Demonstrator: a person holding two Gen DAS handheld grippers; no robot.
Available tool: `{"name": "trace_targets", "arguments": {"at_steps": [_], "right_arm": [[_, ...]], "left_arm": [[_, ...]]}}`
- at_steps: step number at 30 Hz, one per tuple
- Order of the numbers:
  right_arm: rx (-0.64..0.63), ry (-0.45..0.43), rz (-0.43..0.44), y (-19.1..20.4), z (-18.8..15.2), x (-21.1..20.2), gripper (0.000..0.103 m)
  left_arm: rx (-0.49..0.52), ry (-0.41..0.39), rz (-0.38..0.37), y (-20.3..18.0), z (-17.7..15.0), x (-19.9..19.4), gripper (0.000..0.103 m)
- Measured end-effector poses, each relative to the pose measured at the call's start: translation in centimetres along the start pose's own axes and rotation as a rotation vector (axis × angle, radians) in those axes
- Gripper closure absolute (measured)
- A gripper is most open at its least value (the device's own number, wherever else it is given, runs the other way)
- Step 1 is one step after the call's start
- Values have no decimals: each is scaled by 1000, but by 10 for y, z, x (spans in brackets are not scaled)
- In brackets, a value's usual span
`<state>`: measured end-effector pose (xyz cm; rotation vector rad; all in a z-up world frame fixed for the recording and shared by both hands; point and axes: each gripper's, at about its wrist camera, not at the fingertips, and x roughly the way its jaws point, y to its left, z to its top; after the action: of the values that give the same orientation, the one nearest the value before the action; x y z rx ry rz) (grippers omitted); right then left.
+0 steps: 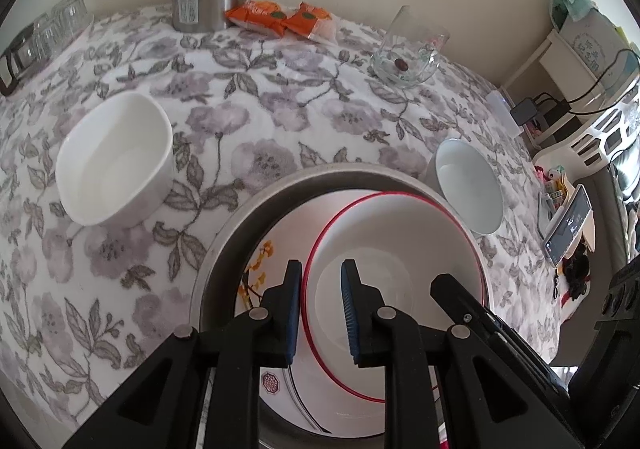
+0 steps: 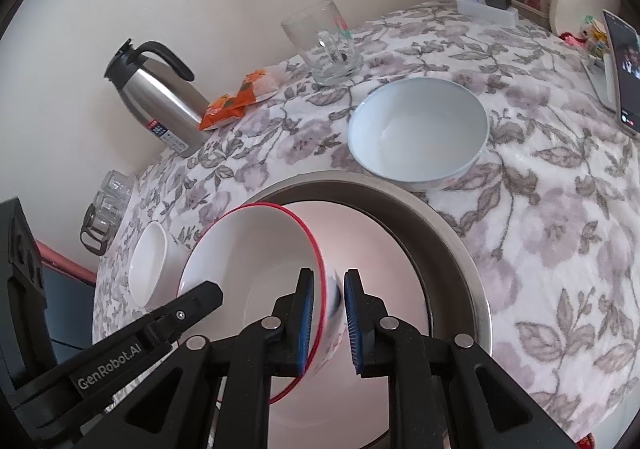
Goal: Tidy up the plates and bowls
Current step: 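Lift the strawberry bowl and lower it onto the plate in the basin, then open both tools to release the strawberry bowl in the basin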
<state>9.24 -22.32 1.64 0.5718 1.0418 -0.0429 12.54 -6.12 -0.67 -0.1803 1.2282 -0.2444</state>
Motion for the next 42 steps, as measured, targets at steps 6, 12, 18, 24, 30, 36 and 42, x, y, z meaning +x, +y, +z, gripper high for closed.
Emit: {"name": "trace_targets", "arguments": {"at_steps": [6,12,18,24,30,36,42], "right_arm": [[-15,3,-15,0,0,-2,84],[-33,-47,-35,1,4,-19,84],[-49,-61,-64,3,5,-22,76],[-73,-73,-107,4,6,-24,45],[-87,-66,-143,4,6,-19,29],[-95,-75,-156,3,5,-19,14],[-109,-92,-153,4,5,-19,1]], "left_arm": [[-35,16,15,8,-1,1,83],[-84,8,3,16,1,-8,54],[-121,4,-4,22,3,-14,45],[-138,-4,35,28,3,-16,37],[-144,-28,94,33,4,-19,25],[-132,-60,181,37,5,-20,12],[-104,-85,229,40,7,-23,10]]}}
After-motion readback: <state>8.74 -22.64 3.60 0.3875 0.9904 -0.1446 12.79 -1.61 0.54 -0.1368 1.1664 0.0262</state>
